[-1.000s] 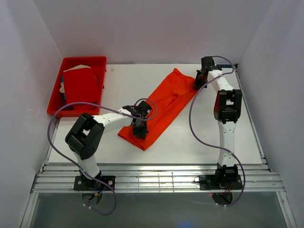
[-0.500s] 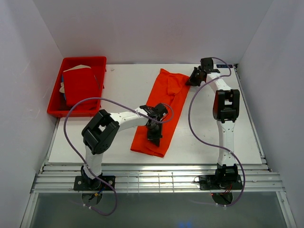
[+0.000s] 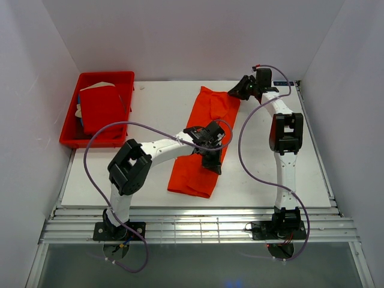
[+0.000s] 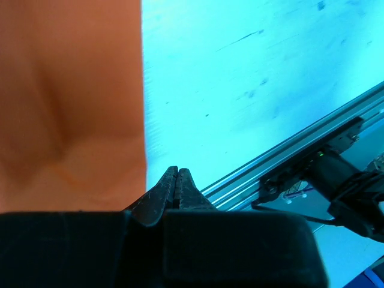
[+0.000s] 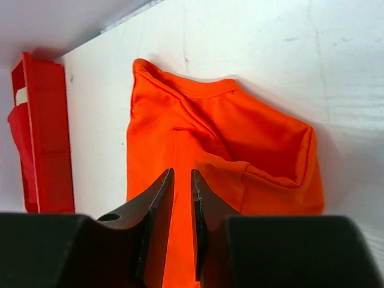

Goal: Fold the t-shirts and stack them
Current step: Fold the tshirt

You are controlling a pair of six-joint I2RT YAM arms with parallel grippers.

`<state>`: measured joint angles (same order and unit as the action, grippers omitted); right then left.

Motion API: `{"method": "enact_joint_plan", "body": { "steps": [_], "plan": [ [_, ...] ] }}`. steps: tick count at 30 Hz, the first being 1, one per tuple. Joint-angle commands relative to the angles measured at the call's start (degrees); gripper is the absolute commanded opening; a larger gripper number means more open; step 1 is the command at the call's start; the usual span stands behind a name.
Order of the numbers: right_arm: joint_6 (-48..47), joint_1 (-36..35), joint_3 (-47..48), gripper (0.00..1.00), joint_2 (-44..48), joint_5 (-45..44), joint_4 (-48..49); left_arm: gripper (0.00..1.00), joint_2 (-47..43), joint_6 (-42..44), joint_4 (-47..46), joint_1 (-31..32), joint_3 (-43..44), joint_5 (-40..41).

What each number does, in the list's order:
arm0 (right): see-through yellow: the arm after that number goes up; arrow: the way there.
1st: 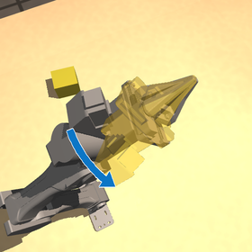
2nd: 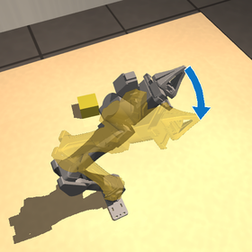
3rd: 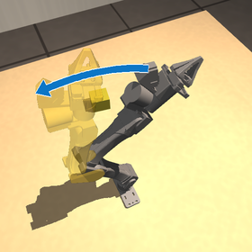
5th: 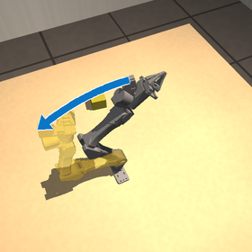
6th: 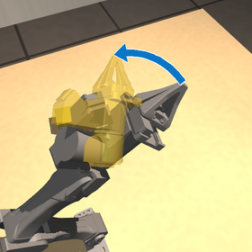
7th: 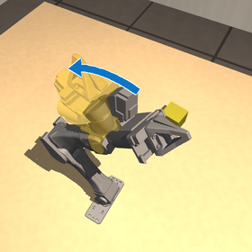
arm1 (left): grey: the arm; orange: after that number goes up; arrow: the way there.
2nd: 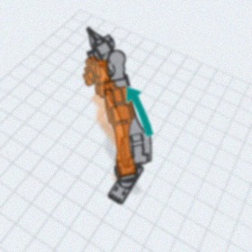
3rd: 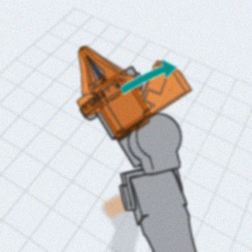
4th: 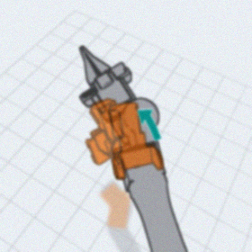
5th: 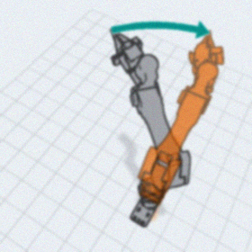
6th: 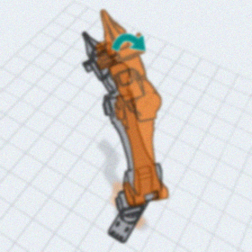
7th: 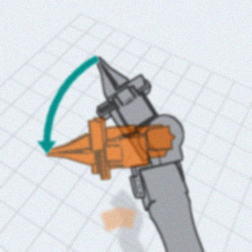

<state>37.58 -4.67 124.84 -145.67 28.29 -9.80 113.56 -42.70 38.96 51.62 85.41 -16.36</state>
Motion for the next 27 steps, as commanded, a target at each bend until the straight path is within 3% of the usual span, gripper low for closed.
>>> {"method": "enact_joint_plan", "body": {
  "steps": [1,5,9,11,13,14,18,20,21,24,27],
  "plan": [
    [0.8,1.1,1.2,0.24,4.4,4.9,6.9,0.0,-1.8,0.7,-3.4,0.3,5.6,1.1],
    [-2.2,1.2,-4.0,0.25,13.4,5.1,7.3,0.0,-2.7,4.4,-1.6,-0.8,12.9,8.9],
    [-9.4,0.1,-13.5,0.29,23.8,4.2,0.4,0.0,-5.0,6.5,-1.3,-5.1,12.0,15.0],
    [-16.8,-2.3,-23.3,0.36,32.7,-2.1,-1.4,0.0,-6.7,8.5,-4.0,-8.5,9.0,17.3],
    [-21.7,-4.7,-30.2,0.48,39.0,-7.4,-2.6,0.0,-7.2,10.4,-6.0,-12.4,7.4,17.1],
    [-25.2,-7.7,-35.9,0.51,44.4,-13.9,-3.3,0.0,-6.8,11.1,-7.7,-13.5,7.5,16.6],
    [-26.4,-14.0,-45.8,0.53,53.6,-24.8,-8.2,0.0,-2.8,14.2,-11.0,-16.9,12.2,16.4],
    [-24.6,-16.3,-49.1,0.48,57.3,-26.0,-10.6,0.0,-0.5,15.2,-10.8,-17.5,16.7,14.5],
    [-23.3,-17.3,-50.7,0.36,58.5,-26.6,-11.4,0.0,1.4,15.1,-10.2,-17.6,17.8,14.9],
    [-21.3,-20.6,-57.0,0.15,61.1,-27.8,-14.0,0.0,2.5,13.6,-7.7,-17.6,17.4,15.5],
    [-19.6,-22.1,-62.7,0.09,61.2,-27.6,-15.5,0.0,0.7,11.5,-8.5,-17.6,10.0,15.5]
  ]
}}
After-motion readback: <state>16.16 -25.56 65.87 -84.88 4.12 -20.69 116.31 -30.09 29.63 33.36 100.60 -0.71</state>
